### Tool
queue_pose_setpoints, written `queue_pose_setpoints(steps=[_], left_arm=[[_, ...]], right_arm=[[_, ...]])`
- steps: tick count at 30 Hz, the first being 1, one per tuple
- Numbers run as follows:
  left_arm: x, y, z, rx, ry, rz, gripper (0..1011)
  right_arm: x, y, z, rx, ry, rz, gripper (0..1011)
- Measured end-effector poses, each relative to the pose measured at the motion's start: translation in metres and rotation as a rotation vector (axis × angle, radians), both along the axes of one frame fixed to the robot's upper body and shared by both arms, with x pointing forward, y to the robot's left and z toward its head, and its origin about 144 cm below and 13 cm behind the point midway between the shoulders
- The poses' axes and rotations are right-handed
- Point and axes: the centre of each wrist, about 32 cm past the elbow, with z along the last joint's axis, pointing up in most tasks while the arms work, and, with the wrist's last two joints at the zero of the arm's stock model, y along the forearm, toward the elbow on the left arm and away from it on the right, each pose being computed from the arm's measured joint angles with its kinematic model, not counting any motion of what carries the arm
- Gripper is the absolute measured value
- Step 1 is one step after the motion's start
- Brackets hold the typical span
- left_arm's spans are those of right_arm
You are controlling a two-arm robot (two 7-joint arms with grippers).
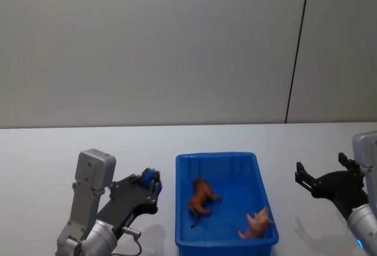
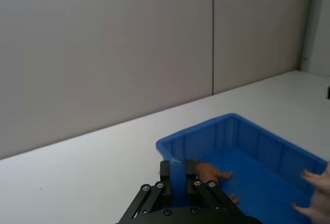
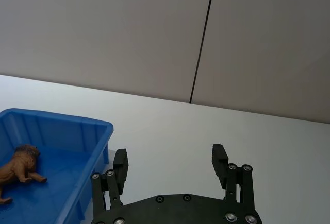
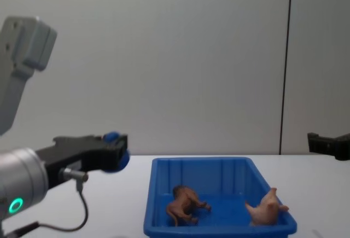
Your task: Pick up the two dolls from the table and place them into the box.
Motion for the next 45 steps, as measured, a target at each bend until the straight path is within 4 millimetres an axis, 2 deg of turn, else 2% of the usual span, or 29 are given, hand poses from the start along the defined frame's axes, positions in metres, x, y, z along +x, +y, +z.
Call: queue_pose_setpoints(steps=[13,15,22,23,24,26,29,34,35,43,45], left_arm=[[0.014,-0.009,0.015,-0.068,-0.113,-0.193,143],[0.016,-0.010,0.016,-0.075,-0.121,-0.215,170],[0.027,-0.018,0.019,-0.110,-0.152,-0.334,390],[0.028,-0.019,0.019,-0.113,-0.154,-0.345,390],[0.030,-0.021,0.019,-0.119,-0.159,-0.370,446],[0.031,-0.022,0.020,-0.122,-0.161,-0.381,468],[0.036,-0.027,0.020,-0.134,-0.172,-0.428,611],[0.040,-0.031,0.021,-0.144,-0.182,-0.468,750],[0.041,-0.032,0.021,-0.146,-0.183,-0.473,806],[0.045,-0.036,0.022,-0.156,-0.193,-0.514,1000],[0.046,-0.037,0.022,-0.158,-0.195,-0.522,1001]], right_arm=[[0.000,0.000,0.000,0.000,0.000,0.000,1001],[0.000,0.000,0.000,0.000,0.000,0.000,1001],[0.000,0.000,0.000,0.000,0.000,0.000,1001],[0.000,0.000,0.000,0.000,0.000,0.000,1001],[0.000,0.000,0.000,0.000,0.000,0.000,1001],[0.000,0.000,0.000,0.000,0.000,0.000,1001],[0.000,0.000,0.000,0.000,0.000,0.000,1001],[0.000,0.000,0.000,0.000,0.000,0.000,1001],[0.000,0.000,0.000,0.000,0.000,0.000,1001],[0.000,0.000,0.000,0.000,0.000,0.000,1001],[0.000,0.000,0.000,0.000,0.000,0.000,1001]])
